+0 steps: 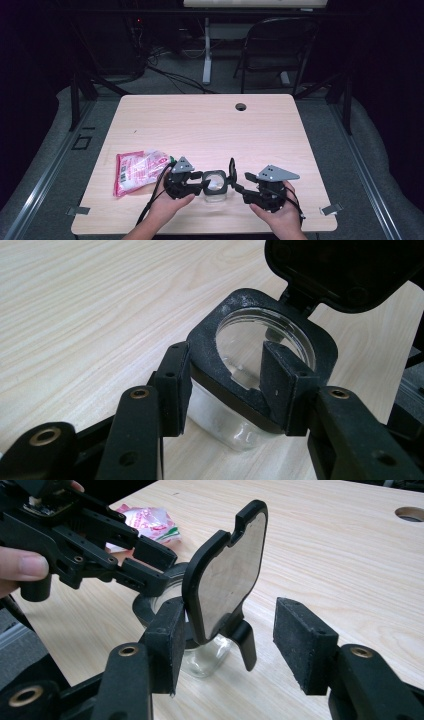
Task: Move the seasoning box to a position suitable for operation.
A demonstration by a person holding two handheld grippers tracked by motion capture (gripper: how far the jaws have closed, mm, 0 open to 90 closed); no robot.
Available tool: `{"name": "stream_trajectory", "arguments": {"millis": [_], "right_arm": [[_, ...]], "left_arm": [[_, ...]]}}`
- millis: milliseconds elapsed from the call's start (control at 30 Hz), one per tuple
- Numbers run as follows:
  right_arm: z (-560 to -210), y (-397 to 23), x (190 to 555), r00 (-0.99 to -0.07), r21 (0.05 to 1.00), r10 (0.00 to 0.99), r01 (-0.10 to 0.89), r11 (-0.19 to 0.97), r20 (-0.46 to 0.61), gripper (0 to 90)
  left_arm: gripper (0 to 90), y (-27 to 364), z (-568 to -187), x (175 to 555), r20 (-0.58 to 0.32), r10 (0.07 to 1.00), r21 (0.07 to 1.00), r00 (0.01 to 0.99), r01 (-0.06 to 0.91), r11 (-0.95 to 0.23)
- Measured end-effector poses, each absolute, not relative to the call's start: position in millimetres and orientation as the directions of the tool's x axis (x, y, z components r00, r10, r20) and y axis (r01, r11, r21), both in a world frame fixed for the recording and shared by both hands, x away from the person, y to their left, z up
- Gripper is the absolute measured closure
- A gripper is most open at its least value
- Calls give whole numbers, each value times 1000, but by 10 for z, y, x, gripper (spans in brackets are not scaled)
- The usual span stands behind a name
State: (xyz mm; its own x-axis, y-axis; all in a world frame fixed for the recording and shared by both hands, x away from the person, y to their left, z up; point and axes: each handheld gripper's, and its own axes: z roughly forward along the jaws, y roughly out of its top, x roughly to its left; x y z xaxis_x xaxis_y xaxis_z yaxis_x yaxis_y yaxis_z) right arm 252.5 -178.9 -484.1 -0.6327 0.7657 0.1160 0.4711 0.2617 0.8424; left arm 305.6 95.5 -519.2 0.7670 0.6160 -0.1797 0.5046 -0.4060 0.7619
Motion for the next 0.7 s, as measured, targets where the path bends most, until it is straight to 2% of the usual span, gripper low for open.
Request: {"name": "stream_trajectory", "arguments": {"millis": [300, 600, 700], "right_arm": [[-4873, -1761, 2517, -666, 833, 738, 467, 297, 110, 461], [-5122, -1703, 2597, -674, 774, 734, 508, 379, 82, 471], [-5214, -1724, 2642, -662, 757, 744, 532, 380, 92, 508]], "left_arm": [[563, 949, -5192, 3055, -178, 617, 762, 766, 504, -407], [550, 960, -5186, 3061, -189, 618, 767, 763, 507, -392], [537, 978, -5167, 3061, -189, 614, 778, 766, 498, -382]]}}
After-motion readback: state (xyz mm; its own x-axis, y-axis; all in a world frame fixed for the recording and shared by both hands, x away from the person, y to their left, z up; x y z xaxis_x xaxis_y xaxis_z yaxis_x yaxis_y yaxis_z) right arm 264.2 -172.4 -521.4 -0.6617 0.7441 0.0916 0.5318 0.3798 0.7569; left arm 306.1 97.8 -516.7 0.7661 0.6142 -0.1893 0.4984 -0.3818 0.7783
